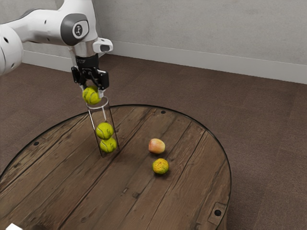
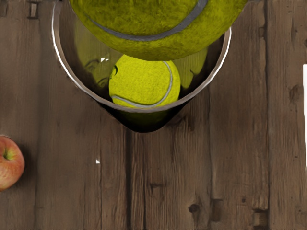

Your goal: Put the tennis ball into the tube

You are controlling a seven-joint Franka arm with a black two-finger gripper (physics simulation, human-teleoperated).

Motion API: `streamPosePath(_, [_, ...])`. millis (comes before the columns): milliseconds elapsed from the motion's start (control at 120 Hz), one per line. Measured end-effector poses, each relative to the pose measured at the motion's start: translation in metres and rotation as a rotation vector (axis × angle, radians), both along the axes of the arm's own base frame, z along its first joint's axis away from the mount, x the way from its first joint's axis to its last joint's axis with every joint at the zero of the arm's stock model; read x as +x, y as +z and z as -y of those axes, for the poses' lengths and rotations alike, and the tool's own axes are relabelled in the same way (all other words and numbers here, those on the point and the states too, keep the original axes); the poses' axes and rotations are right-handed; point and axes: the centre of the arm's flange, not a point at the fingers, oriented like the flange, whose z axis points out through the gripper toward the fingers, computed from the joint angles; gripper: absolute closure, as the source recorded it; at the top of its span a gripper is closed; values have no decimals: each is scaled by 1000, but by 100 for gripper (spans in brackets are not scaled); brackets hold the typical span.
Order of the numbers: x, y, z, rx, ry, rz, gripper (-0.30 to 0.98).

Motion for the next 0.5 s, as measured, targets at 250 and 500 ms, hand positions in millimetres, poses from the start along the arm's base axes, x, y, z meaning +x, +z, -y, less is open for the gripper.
streamPosePath(250, [-24, 34, 6, -39, -7, 31, 6])
streamPosePath(500, [-78, 92, 49, -83, -88, 54, 2])
